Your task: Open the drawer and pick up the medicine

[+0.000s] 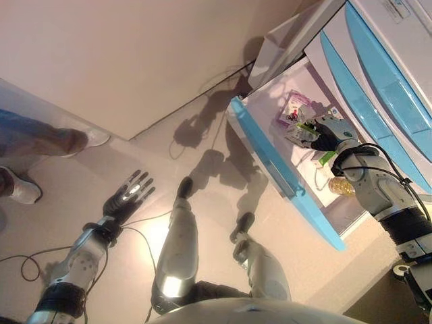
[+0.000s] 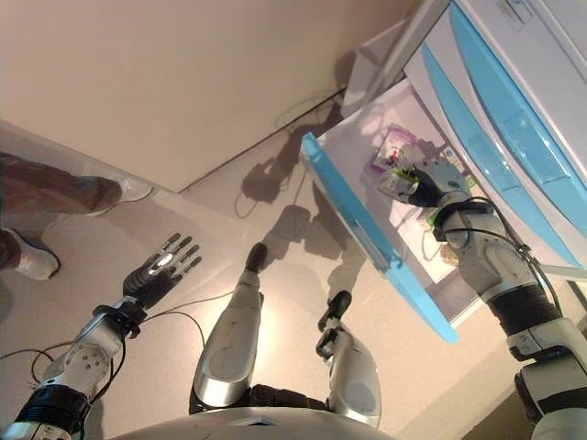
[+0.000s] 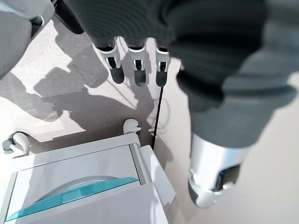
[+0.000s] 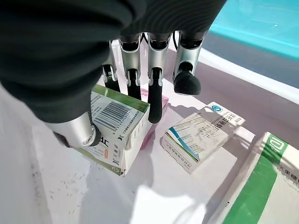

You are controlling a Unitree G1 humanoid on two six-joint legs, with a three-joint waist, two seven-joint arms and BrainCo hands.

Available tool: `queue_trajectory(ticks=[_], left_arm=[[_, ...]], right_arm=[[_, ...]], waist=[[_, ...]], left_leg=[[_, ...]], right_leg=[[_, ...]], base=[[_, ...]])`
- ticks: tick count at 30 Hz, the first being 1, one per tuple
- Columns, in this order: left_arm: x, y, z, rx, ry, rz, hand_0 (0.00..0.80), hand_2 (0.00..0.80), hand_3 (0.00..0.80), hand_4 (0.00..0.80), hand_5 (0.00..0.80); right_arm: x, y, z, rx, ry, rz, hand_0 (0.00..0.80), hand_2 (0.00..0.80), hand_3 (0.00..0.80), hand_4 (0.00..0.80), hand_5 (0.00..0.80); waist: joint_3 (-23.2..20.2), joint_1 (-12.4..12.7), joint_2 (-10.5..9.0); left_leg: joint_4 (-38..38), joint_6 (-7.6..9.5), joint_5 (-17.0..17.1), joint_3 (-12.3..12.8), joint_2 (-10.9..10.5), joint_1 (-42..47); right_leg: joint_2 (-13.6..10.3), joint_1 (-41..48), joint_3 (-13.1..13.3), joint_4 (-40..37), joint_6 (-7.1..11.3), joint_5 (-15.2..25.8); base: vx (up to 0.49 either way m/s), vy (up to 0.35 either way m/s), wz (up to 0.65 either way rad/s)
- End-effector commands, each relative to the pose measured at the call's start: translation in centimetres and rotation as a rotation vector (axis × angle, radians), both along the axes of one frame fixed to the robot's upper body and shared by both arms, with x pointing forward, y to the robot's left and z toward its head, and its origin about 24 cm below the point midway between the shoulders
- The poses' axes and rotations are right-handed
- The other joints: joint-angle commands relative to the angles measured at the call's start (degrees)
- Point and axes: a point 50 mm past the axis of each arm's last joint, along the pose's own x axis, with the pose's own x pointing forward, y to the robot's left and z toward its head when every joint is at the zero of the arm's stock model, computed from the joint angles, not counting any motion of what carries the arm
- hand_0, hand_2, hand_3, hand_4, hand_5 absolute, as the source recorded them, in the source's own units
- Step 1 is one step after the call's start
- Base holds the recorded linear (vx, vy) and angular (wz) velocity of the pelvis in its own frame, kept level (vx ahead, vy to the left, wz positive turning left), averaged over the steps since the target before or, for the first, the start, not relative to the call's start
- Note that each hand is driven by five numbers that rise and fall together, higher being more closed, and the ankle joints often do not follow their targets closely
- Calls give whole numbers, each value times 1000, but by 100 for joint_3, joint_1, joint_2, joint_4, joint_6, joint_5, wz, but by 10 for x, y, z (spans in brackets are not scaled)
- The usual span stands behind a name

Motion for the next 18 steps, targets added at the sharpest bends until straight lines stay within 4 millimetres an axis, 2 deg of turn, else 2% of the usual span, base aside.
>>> queue_trajectory(ticks=[1,5,18], left_arm=[[-22,5,-4,-2,6,31,0,0,0,0,0],[-26,4,-8,-9,12,43,0,0,0,0,0],[-34,0,-20,-27,30,64,0,0,0,0,0]], right_arm=[[-9,-1,33,-26,-123,69,800,800,800,800,800],[-19,6,44,17,-157,139,800,800,800,800,800],[-66,48,80,152,-182,548,800,800,800,800,800]], waist=[[-436,-139,-2],[-507,-224,-11],[-832,-509,-29]], left_leg=[[-2,372,-634,258,-153,236],[-41,375,-640,306,-135,307],[-200,357,-669,471,-64,588]], right_leg=[[-70,106,92,344,265,66],[-65,128,141,336,266,58],[-70,223,306,296,325,15]], base=[[0,0,0],[-1,4,-3],[8,5,-8]])
